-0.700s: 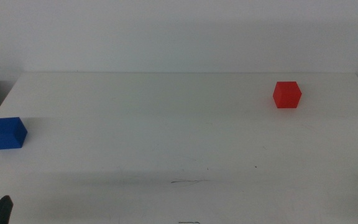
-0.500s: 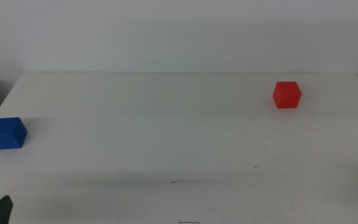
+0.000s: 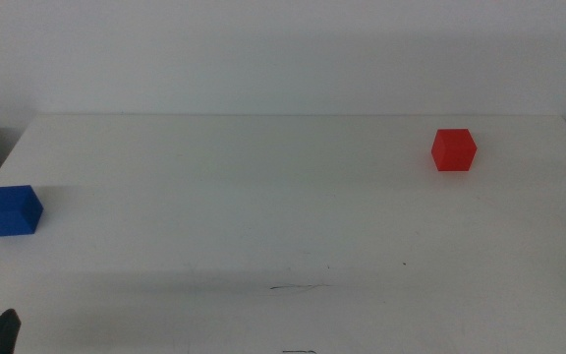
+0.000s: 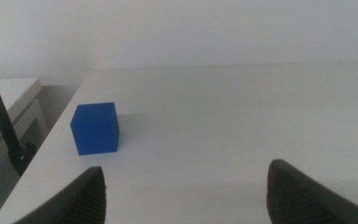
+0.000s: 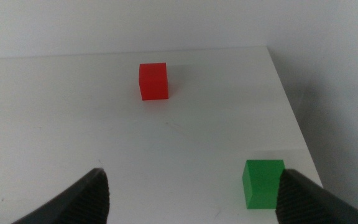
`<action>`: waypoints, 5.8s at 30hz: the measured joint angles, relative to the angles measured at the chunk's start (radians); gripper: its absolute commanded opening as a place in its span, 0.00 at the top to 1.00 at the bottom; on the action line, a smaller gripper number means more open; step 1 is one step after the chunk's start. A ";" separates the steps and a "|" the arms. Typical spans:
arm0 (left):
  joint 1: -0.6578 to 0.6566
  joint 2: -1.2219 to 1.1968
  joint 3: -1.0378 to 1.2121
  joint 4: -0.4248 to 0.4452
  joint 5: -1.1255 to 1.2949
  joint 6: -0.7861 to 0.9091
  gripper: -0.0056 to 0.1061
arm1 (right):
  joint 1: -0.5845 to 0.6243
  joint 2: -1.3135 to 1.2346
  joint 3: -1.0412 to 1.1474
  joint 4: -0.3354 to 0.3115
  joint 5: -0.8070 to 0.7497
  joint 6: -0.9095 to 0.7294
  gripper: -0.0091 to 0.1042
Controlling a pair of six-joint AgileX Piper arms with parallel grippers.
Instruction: Stack red cubes first, then green, then blue cubes in a specific spot.
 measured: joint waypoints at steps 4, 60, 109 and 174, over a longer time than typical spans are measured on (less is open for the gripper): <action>0.000 0.000 0.000 0.000 0.000 0.000 0.18 | 0.000 0.156 -0.169 0.000 0.095 0.000 0.12; 0.000 0.000 0.000 0.000 0.000 0.000 0.18 | 0.107 1.858 -1.560 0.075 0.378 -0.101 0.13; 0.000 0.000 0.000 0.000 0.000 0.000 0.18 | 0.237 1.347 -0.980 -0.002 0.286 0.157 0.93; 0.000 0.000 0.000 0.000 0.000 0.000 0.18 | 0.782 1.611 -0.953 -0.152 0.204 0.719 0.19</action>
